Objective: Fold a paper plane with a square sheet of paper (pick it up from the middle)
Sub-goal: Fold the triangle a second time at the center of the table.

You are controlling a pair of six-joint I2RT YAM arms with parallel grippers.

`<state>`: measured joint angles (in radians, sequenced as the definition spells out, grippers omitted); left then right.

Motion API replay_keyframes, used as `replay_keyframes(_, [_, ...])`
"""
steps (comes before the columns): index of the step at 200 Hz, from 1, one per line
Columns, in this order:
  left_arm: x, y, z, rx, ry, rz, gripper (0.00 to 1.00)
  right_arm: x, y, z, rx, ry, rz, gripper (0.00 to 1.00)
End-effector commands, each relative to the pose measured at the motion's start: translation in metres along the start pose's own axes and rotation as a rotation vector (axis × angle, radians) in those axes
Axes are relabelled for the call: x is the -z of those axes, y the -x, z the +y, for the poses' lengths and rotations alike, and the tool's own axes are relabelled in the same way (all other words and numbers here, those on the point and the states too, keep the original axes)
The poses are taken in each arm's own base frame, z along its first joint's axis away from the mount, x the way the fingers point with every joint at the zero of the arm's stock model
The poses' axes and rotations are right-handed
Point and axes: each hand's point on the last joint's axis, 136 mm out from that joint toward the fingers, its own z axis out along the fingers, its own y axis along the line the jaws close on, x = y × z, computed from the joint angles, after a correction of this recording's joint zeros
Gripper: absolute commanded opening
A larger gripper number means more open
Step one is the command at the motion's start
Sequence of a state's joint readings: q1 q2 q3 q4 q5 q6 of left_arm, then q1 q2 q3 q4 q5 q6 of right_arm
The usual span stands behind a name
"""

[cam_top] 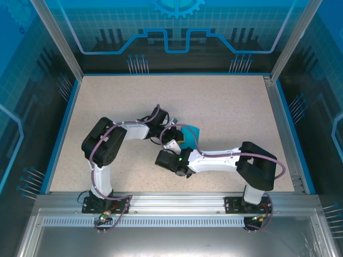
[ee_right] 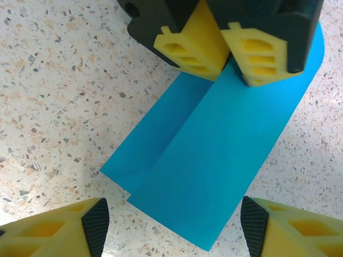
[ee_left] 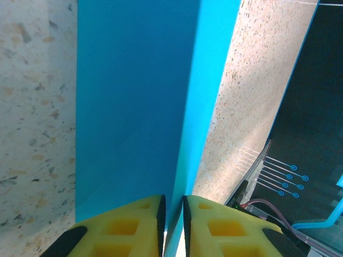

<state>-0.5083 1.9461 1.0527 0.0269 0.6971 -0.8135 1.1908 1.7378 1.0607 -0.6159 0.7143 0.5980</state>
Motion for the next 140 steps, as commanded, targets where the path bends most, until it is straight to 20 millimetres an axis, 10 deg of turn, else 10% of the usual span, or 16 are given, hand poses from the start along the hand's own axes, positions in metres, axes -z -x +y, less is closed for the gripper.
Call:
replay_keyframes(1, [0.007,-0.002,-0.024,-0.045,-0.036,0.007,0.21,0.000,0.005,0.008,0.019,0.001,-0.003,0.70])
replay_keyframes(51, [0.007,-0.002,-0.024,-0.047,-0.036,0.009,0.21,-0.002,0.002,0.003,0.027,-0.046,0.012,0.69])
replay_keyframes(140, [0.007,-0.002,-0.024,-0.047,-0.035,0.009,0.21,0.007,0.000,-0.009,0.005,-0.060,-0.007,0.24])
